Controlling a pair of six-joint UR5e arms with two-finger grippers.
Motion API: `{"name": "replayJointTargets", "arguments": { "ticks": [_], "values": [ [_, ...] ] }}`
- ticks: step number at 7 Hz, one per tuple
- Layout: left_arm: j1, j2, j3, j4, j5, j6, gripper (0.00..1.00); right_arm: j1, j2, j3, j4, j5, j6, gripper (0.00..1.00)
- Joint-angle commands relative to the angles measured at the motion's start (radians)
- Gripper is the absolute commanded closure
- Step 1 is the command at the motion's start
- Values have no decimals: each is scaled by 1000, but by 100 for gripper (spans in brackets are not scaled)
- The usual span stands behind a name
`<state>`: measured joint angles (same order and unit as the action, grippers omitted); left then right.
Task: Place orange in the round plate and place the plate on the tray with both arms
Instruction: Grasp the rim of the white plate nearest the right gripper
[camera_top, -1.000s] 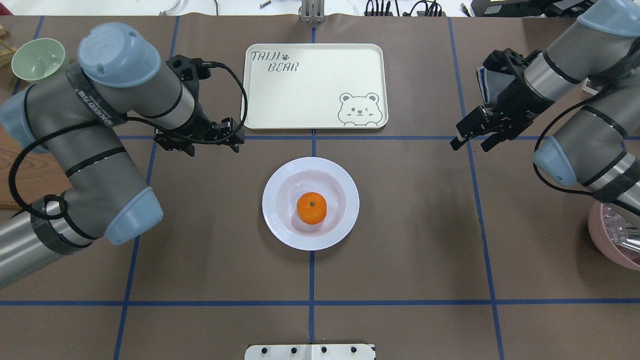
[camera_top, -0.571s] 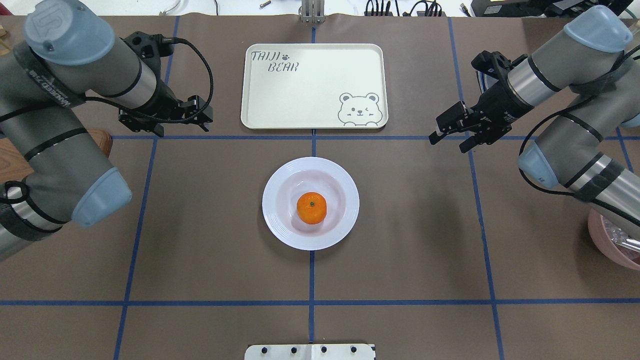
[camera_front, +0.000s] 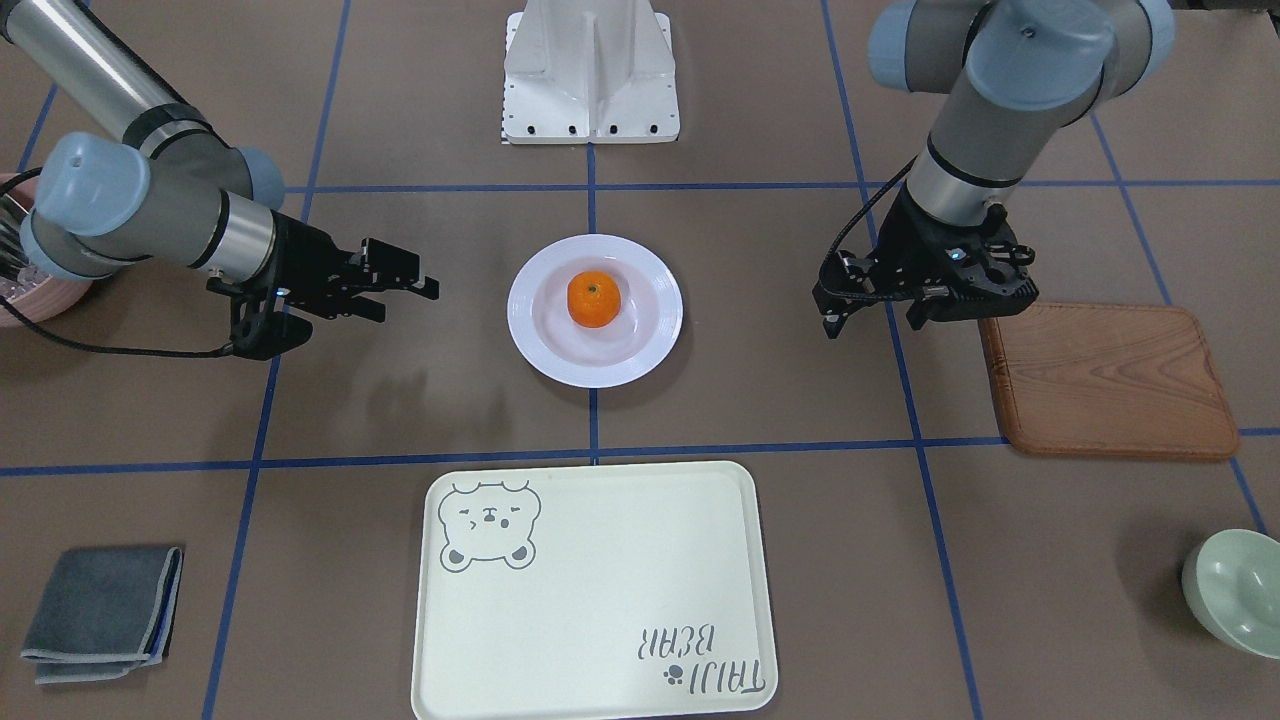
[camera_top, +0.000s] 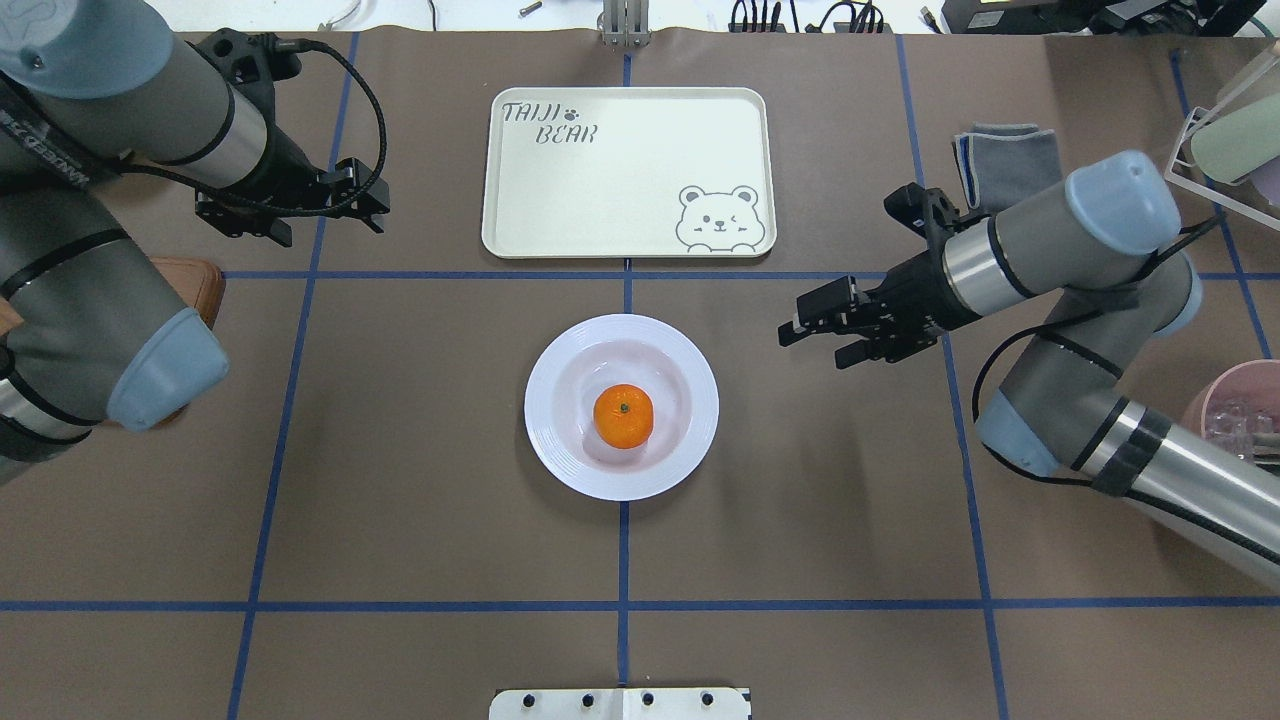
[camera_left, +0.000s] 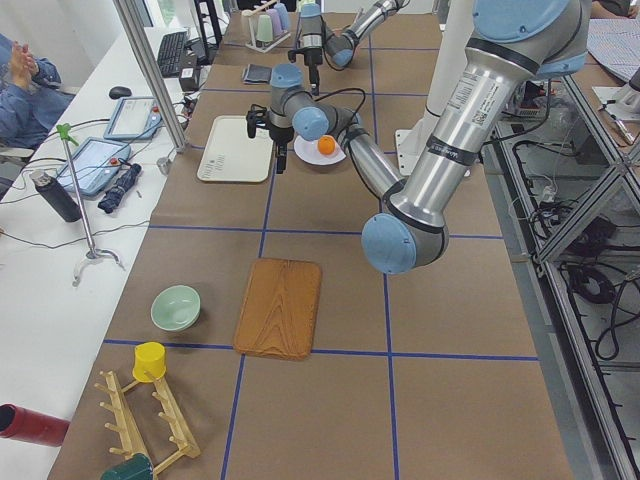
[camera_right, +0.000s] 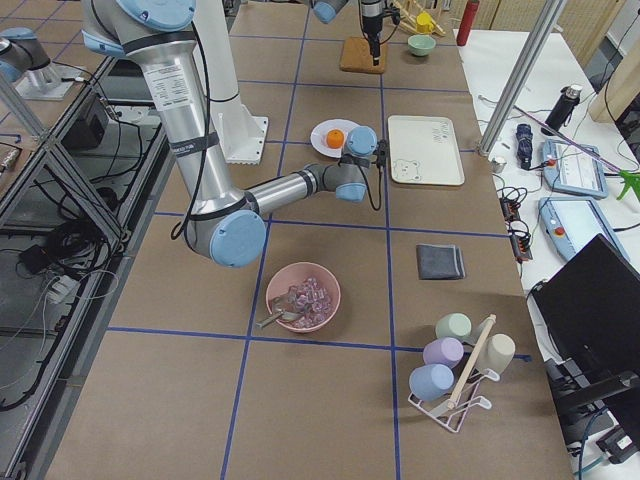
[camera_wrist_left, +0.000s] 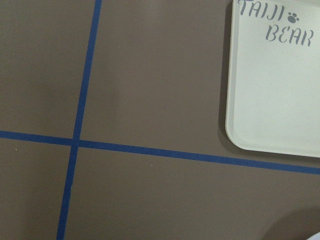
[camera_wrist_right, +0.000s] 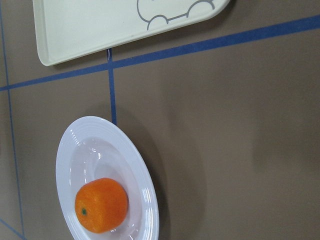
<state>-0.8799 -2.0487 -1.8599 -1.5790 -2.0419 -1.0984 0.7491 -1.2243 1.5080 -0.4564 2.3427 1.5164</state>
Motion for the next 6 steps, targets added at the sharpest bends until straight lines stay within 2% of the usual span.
{"name": "replayJointTargets", "arguments": {
  "ticks": [1, 3, 4, 5, 6],
  "values": [
    [-16, 1, -1, 1, 0, 2, 2, -142, -9, -2, 175, -270, 261, 1],
    [-28, 1, 2, 2, 0, 3, 2, -238, -17, -2, 231, -473, 388, 1],
    [-28, 2, 5, 2, 0, 3, 2, -285, -50, -8, 346, -590, 450, 1],
    [-30, 5, 4, 2, 0, 3, 2, -313, -67, -37, 419, -676, 474, 1],
    [-30, 22, 1, 1, 0, 3, 2, -350, -55, -52, 427, -742, 473, 1]
  ]
}}
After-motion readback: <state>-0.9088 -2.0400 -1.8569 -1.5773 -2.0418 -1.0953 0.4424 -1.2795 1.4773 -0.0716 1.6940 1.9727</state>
